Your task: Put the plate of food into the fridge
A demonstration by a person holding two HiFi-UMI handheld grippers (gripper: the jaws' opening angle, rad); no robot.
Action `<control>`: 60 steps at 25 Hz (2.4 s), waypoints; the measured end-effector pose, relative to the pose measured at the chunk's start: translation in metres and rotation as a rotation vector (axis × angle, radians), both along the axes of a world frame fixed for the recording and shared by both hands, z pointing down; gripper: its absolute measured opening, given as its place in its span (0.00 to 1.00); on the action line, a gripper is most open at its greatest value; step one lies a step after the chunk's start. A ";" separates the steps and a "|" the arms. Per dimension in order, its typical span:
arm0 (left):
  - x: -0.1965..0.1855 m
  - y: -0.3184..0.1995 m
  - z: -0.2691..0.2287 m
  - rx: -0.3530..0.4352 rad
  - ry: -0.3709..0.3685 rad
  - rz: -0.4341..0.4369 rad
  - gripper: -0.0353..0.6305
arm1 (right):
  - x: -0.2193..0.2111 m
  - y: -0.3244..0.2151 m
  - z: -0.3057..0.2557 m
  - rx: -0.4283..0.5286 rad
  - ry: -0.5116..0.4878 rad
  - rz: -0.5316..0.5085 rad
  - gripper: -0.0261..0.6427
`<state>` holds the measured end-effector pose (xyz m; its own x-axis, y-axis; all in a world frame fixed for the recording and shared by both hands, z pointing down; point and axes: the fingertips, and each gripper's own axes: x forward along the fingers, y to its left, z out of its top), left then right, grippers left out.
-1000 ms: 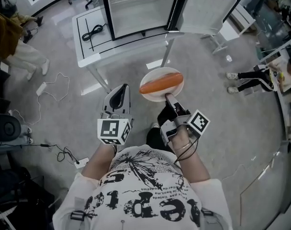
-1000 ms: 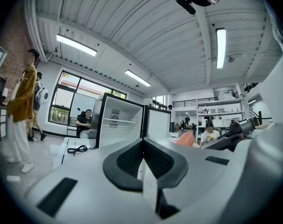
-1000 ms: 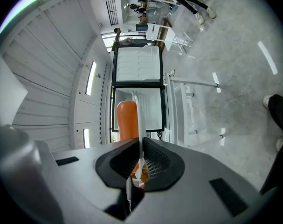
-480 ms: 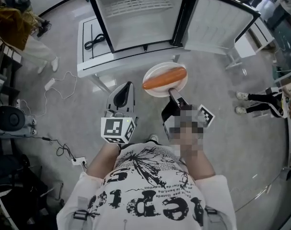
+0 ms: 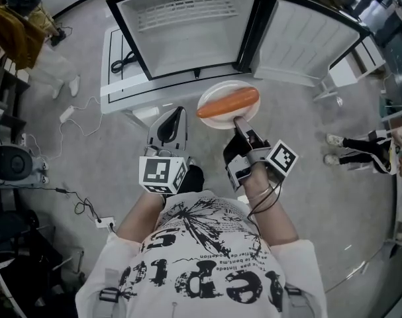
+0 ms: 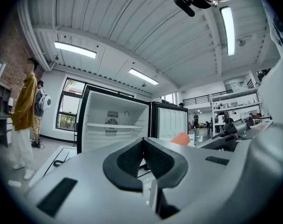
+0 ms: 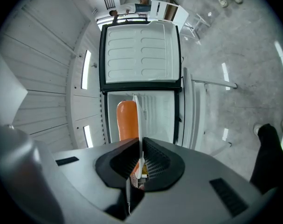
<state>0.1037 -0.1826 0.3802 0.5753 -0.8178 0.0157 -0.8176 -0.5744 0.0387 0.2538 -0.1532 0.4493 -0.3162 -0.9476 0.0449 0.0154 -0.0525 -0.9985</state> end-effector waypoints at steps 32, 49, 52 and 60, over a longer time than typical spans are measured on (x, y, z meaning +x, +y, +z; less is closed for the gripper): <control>-0.008 -0.212 -0.012 0.025 0.028 0.033 0.06 | -0.006 -0.203 -0.031 0.039 -0.017 0.052 0.08; 0.002 -0.259 -0.025 0.033 0.012 -0.111 0.06 | 0.011 -0.285 -0.061 0.067 0.018 -0.089 0.08; 0.000 -0.264 -0.028 0.041 0.014 -0.136 0.06 | 0.007 -0.296 -0.063 0.063 0.016 -0.113 0.08; -0.011 -0.293 -0.028 0.028 0.000 -0.192 0.06 | 0.001 -0.341 -0.064 0.023 -0.002 -0.134 0.08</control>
